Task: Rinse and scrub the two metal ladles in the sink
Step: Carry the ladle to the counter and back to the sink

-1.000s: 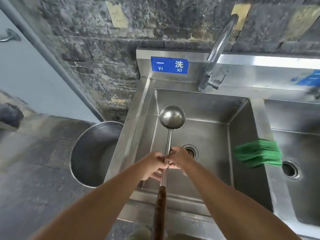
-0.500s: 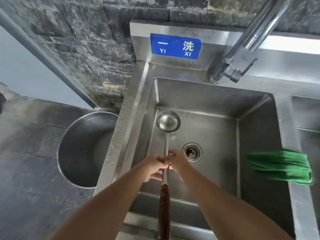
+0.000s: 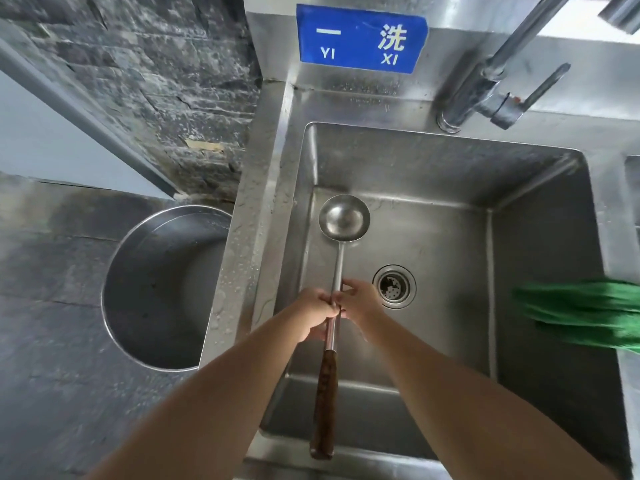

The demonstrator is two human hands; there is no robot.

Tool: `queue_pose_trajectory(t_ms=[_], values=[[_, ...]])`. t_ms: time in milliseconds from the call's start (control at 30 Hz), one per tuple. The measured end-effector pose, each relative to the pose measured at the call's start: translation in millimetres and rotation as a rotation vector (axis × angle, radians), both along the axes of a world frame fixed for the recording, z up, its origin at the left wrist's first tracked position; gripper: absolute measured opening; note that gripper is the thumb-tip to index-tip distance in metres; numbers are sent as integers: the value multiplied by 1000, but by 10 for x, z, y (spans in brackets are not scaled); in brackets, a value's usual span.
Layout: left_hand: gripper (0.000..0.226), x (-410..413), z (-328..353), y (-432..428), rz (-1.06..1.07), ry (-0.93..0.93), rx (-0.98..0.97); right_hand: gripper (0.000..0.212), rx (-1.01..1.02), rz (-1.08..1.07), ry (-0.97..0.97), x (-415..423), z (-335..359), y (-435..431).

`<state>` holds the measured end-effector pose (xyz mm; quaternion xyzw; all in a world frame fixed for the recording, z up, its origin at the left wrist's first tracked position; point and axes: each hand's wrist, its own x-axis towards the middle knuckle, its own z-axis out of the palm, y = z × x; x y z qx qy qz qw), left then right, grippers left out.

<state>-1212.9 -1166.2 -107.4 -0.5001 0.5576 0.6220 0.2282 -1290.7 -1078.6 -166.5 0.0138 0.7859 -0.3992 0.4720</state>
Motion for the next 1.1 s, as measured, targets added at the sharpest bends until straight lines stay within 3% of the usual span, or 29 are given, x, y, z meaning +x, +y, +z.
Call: queue_pose_trajectory(t_ms=[300,733,900,1100], values=[[19,-121,-358,-34,41,9,-163,60,42,-59,-16,-104,-283,-180],[19,-156,-592,-82,16,-38,-256,56,106,-12,-4,-94,-322,-267],[27,-135,-338,-129,-138,-122,-350,55,171,152,73,-67,63,-185],[24,-104,229,-139,-298,-38,-466,41,152,494,307,-132,995,1]])
